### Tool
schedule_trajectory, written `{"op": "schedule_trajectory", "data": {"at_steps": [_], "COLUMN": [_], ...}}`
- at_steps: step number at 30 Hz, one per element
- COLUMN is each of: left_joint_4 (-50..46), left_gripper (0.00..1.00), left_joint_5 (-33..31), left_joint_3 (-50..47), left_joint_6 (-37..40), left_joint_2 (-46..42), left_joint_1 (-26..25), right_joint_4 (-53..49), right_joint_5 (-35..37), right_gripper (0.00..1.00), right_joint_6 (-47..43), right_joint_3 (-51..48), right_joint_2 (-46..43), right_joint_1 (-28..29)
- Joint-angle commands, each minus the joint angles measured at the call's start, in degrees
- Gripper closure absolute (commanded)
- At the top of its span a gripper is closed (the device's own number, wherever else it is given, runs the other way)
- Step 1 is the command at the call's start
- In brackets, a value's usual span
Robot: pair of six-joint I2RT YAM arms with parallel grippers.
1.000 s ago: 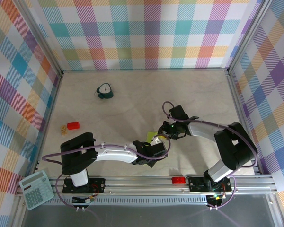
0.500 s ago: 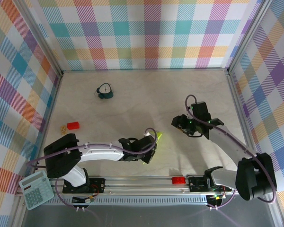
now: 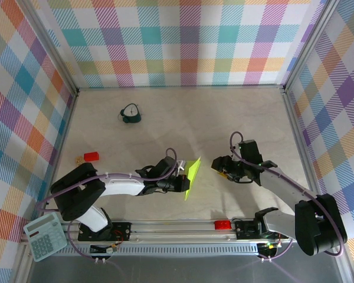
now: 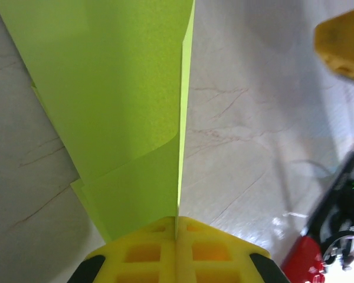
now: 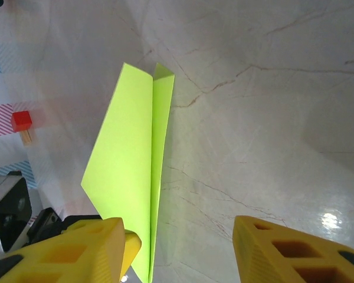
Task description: Fold a paper plane with a square sheet of paper (fold left side to right side)
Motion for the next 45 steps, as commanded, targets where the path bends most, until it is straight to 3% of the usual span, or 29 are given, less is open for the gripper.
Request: {"op": "schedule_trajectory", "data": {"at_steps": [1,24,45], "left_joint_4": [10.7,40.1,43.5], "left_gripper": [1.0,1.0,1.0], "left_joint_5": [4.7,8.6,8.6], "left_joint_3": [-2.3,-9.2,-10.0], "left_joint_6": [-5.8,-20.1,-21.3], "left_joint_2": [1.9,13.1,15.1], "left_joint_1": [1.5,4.5,5.0], "right_joint_4": [5.9,15.3,18.5], "right_joint_5": [-2.7,1.5,2.7], "right_gripper": [0.49,0.55,0.62], "right_joint_6": [2.6,5.9,5.4], "right_joint_3": [-1.5,2.3,7.7], "right_joint_2": [1.4,13.4,21.5], "right_joint_1": [1.1,10.8,13.1]}}
